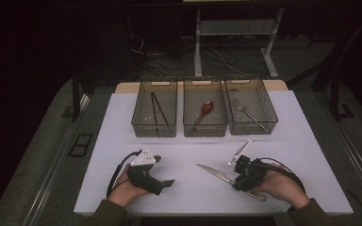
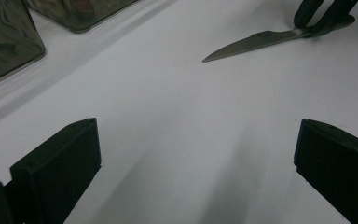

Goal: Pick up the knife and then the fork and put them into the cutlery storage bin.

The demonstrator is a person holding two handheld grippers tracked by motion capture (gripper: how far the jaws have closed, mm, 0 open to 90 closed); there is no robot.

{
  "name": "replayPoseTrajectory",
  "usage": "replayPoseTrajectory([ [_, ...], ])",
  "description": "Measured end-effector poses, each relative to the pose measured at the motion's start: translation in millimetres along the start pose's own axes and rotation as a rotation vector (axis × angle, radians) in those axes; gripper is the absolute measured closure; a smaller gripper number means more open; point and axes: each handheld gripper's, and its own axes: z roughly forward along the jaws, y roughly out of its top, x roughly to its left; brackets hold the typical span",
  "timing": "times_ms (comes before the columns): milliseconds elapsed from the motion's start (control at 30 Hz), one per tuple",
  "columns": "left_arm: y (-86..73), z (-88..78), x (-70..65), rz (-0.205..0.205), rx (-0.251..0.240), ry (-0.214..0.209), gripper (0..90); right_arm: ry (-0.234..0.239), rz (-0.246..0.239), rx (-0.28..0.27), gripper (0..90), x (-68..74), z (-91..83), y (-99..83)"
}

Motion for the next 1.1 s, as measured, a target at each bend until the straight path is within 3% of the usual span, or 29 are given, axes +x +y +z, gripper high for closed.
replayPoseTrajectory([
  [300,-0.1,1.8,0.4,-0.001,0.006,-0.002,0.0,-0.064,-0.036,0.115,74.7,10.6,2.9,15.9],
  [433,0.0,1.5,0.5,0.000,0.006,-0.002,0.0,-0.109,-0.059,0.146,78.2,13.5,4.5,20.0],
  [600,0.0,1.0,0.4,0.001,0.005,-0.002,0.0,-0.119,-0.062,0.157,79.0,15.6,4.8,21.1],
  [767,0.1,0.5,0.7,0.000,-0.001,-0.002,0.0,-0.080,-0.043,0.110,79.0,10.8,2.0,16.2],
  [867,0.1,0.7,0.7,-0.001,0.000,-0.001,0.0,-0.081,-0.029,0.055,79.0,4.4,-4.6,12.4],
  [1067,0.1,0.5,0.7,-0.001,-0.001,0.000,0.0,-0.077,0.048,-0.088,79.1,-13.1,-21.5,3.2],
  [1100,0.1,0.5,0.8,-0.001,-0.002,-0.001,0.0,-0.074,0.084,-0.123,79.1,-15.4,-24.3,1.4],
])
